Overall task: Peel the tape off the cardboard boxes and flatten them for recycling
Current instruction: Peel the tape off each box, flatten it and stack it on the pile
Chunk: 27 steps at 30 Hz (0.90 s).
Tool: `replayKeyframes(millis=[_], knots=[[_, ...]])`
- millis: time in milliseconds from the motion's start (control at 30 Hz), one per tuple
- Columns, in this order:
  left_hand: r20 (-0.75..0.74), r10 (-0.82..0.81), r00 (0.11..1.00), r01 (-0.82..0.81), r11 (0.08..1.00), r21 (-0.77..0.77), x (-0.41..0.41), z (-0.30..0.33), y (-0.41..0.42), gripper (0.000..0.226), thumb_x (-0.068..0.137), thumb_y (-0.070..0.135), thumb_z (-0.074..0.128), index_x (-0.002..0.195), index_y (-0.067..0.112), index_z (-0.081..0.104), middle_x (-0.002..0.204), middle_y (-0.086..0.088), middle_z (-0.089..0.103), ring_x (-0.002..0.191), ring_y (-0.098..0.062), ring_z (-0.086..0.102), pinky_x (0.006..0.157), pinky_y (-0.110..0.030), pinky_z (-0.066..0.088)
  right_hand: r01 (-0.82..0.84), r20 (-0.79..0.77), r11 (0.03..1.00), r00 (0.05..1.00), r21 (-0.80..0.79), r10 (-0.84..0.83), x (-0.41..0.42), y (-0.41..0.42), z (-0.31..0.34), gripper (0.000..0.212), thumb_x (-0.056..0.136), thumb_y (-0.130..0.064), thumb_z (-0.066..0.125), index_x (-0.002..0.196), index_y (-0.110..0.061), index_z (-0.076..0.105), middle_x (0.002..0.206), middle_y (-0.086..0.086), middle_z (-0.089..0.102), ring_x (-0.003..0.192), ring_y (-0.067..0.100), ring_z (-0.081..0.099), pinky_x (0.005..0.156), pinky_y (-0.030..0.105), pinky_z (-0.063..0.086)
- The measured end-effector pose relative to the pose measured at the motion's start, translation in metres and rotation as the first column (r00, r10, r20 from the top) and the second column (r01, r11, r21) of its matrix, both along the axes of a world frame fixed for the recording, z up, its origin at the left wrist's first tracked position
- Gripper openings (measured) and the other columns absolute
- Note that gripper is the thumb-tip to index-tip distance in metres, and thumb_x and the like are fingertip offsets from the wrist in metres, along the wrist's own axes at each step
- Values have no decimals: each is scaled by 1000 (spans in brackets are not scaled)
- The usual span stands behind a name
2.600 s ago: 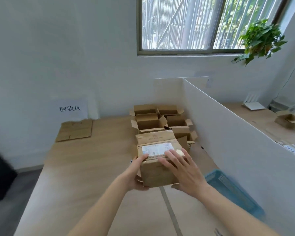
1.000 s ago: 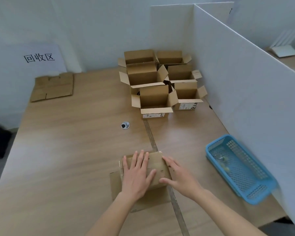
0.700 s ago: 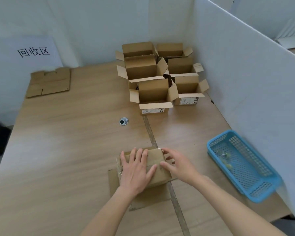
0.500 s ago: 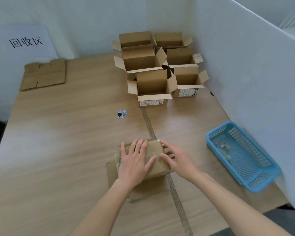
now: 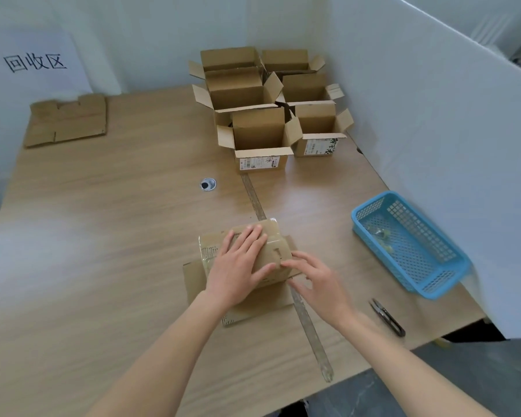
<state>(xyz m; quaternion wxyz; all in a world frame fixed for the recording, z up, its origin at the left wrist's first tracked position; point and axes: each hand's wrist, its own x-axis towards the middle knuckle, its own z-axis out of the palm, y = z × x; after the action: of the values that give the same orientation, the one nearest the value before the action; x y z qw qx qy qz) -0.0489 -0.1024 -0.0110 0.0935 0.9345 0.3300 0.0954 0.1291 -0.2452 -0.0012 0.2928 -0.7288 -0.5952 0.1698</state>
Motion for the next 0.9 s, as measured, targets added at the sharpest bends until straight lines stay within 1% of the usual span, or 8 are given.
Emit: replayKeyframes(millis=[33, 100, 167, 267, 400, 533, 767, 900], knots=[[-21, 2, 1000, -2, 1000, -14, 0, 1, 1, 74, 99, 69, 30, 157, 23, 35, 168, 8, 21, 155, -9, 11, 127, -43, 8, -1, 69, 1000, 998, 27, -1, 0, 1, 4, 35, 86, -19, 80, 119, -29, 73, 135, -9, 62, 110, 13, 66, 84, 33, 59], [-40, 4, 999, -5, 1000, -24, 0, 3, 3, 74, 99, 70, 27, 158, 25, 32, 168, 10, 16, 156, -7, 7, 127, -41, 5, -26, 234, 993, 972, 115, -2, 3, 6, 11, 23, 82, -17, 84, 102, -26, 77, 118, -7, 70, 92, 16, 71, 62, 34, 59], [-38, 6, 999, -6, 1000, -14, 0, 2, 2, 74, 99, 70, 26, 158, 25, 31, 168, 11, 16, 155, -6, 6, 127, -41, 6, -103, 381, 979, 924, 177, 29, 10, 13, 15, 16, 77, -17, 88, 83, -25, 76, 101, -6, 73, 80, 17, 71, 46, 28, 52], [-43, 10, 999, -11, 1000, -9, 0, -1, 2, 73, 99, 70, 25, 158, 26, 30, 169, 11, 15, 155, -5, 4, 127, -41, 4, -257, 543, 959, 825, 120, 153, 22, 21, 15, 13, 81, -21, 85, 79, -24, 72, 96, -6, 70, 75, 15, 67, 43, 26, 45], [-44, 14, 999, -15, 1000, -9, 0, -3, 3, 72, 100, 71, 27, 158, 27, 29, 169, 12, 15, 155, -5, 4, 127, -40, 3, -232, 515, 966, 845, 112, 143, 27, 22, 17, 14, 84, -26, 82, 93, -25, 71, 96, -11, 67, 77, 13, 65, 45, 30, 48], [-36, 20, 999, -21, 1000, -18, 1, -1, 1, 72, 99, 71, 26, 157, 28, 31, 168, 13, 15, 155, -5, 5, 127, -40, 4, -274, 501, 953, 847, 129, 176, 26, 24, 21, 9, 83, -28, 83, 88, -26, 76, 94, -10, 70, 75, 14, 67, 44, 28, 47], [-23, 30, 999, -30, 1000, -1, 1, -3, 1, 71, 99, 70, 27, 156, 28, 33, 168, 12, 19, 155, -6, 9, 127, -42, 8, -390, 613, 919, 740, 53, 278, 27, 30, 21, 11, 89, -12, 72, 90, -20, 65, 96, -6, 62, 77, 16, 59, 41, 31, 44], [-34, 35, 999, -35, 999, -6, 1, -2, 0, 71, 99, 70, 28, 156, 28, 33, 168, 12, 18, 155, -5, 7, 127, -41, 6, -348, 523, 936, 807, 47, 274, 27, 26, 17, 16, 88, -22, 74, 92, -19, 59, 98, -7, 56, 82, 13, 59, 45, 21, 34]])
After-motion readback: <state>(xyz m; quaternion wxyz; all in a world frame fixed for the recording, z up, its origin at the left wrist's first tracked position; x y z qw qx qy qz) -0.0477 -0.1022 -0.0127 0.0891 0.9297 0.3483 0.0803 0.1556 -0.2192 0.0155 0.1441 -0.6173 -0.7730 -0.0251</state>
